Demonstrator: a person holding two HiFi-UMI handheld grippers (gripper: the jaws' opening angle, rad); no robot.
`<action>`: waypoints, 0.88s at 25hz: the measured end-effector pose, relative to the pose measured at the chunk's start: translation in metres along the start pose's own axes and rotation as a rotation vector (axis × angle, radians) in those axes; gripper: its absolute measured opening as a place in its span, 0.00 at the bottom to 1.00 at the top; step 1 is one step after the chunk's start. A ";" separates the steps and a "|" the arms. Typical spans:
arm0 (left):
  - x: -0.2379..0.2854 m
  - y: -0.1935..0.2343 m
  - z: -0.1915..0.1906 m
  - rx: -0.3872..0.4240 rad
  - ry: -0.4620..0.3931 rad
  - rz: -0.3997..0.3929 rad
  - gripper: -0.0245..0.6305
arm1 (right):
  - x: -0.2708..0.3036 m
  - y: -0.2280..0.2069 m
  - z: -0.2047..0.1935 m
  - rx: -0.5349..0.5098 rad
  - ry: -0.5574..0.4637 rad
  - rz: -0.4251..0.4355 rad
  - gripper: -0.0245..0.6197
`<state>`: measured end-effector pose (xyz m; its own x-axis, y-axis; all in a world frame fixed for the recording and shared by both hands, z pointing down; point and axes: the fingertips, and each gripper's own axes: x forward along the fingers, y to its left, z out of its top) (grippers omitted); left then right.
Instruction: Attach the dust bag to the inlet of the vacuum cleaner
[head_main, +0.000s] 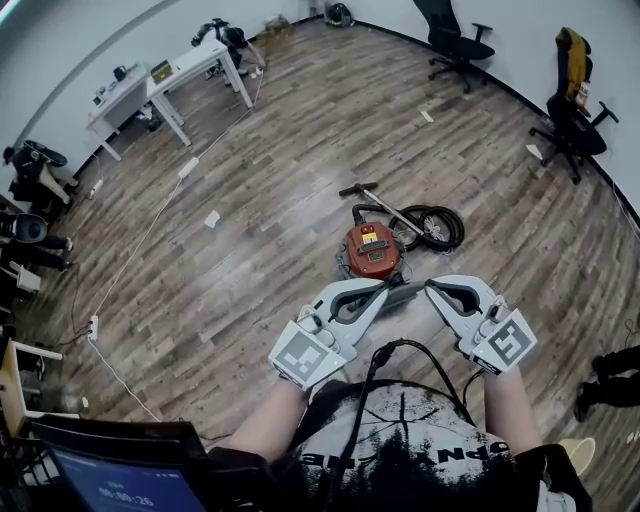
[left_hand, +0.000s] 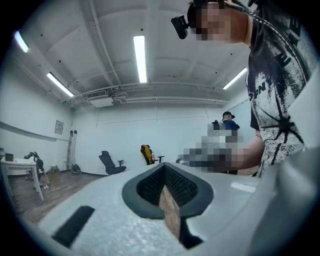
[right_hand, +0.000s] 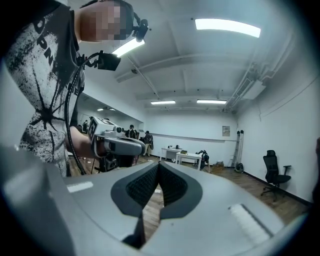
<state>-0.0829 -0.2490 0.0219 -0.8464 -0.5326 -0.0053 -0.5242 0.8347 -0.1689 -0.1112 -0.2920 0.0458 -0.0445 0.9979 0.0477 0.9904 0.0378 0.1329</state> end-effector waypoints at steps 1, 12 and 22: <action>0.000 -0.001 0.001 0.000 -0.004 0.000 0.04 | 0.000 0.001 -0.001 -0.001 0.004 0.001 0.05; 0.002 0.000 -0.004 -0.011 0.018 -0.017 0.04 | 0.006 0.000 0.002 -0.024 -0.001 0.007 0.05; 0.001 -0.016 -0.009 0.030 0.032 -0.015 0.04 | -0.008 0.008 -0.006 -0.033 0.010 0.005 0.05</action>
<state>-0.0757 -0.2615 0.0340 -0.8414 -0.5396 0.0285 -0.5339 0.8219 -0.1985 -0.1041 -0.3004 0.0523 -0.0412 0.9975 0.0578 0.9858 0.0311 0.1650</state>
